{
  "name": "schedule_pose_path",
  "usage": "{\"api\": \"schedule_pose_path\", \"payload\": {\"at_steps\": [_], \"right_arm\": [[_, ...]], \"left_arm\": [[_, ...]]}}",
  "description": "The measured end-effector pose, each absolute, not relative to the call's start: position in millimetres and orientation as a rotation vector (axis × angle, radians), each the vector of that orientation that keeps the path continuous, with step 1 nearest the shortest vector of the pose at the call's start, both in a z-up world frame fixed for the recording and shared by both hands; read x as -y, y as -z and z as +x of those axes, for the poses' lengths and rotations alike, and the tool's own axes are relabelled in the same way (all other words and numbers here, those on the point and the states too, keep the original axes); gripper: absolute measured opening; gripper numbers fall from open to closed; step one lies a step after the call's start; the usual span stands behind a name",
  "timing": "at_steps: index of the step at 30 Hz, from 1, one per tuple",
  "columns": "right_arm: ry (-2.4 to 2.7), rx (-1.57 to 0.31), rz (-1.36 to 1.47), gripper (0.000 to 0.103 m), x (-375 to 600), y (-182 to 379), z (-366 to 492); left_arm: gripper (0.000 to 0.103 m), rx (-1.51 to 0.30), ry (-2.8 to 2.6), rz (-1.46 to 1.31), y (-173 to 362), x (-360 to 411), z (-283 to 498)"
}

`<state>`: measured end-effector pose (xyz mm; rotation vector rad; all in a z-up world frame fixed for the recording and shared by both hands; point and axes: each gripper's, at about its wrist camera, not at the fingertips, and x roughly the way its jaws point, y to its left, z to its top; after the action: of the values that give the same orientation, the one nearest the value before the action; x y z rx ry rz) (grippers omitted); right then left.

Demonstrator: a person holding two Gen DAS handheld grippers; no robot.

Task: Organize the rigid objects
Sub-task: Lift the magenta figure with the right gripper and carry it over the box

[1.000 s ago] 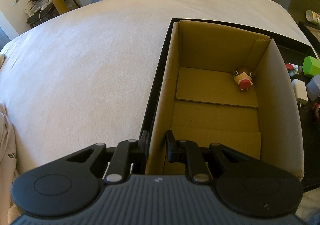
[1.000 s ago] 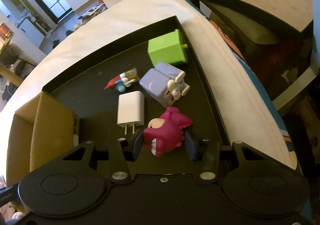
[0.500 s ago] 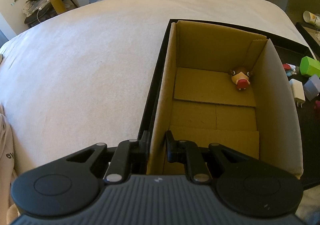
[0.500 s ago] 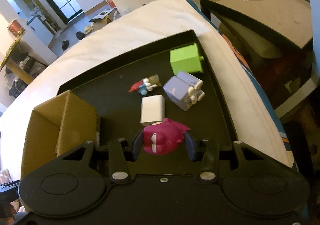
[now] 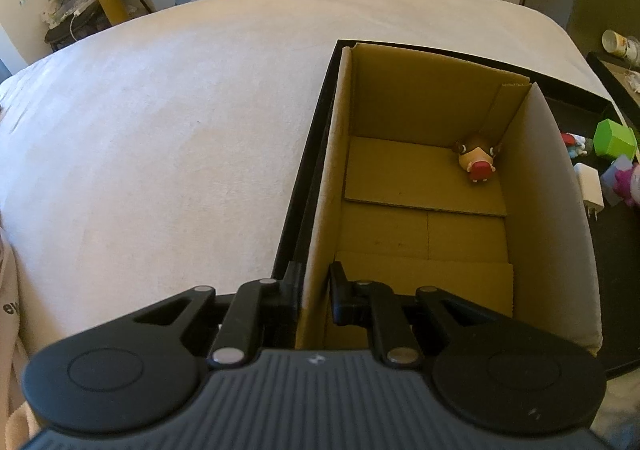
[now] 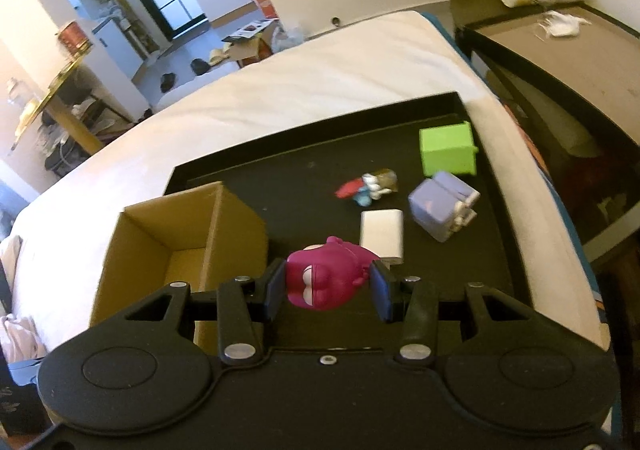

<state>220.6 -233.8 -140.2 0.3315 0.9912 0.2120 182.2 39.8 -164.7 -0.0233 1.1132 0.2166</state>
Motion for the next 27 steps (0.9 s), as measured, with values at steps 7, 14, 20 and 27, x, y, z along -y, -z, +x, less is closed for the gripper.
{"api": "schedule_pose_path", "payload": {"at_steps": [7, 14, 20, 27], "right_arm": [[-0.254, -0.962, 0.310, 0.044, 208.9, 125.1, 227.4], [-0.297, -0.939, 0.281, 0.044, 185.4, 112.7, 231.1], [-0.324, -0.927, 0.267, 0.044, 168.1, 104.5, 236.1], [-0.344, -0.928, 0.250, 0.044, 151.8, 103.0, 237.4]], "left_arm": [[0.012, -1.108, -0.196, -0.039, 164.1, -42.9, 179.8], [0.012, -1.110, -0.181, -0.064, 165.0, -46.2, 179.5], [0.011, -1.108, -0.170, -0.079, 165.0, -48.3, 178.6], [0.011, -1.111, -0.162, -0.089, 165.9, -50.9, 178.3]]}}
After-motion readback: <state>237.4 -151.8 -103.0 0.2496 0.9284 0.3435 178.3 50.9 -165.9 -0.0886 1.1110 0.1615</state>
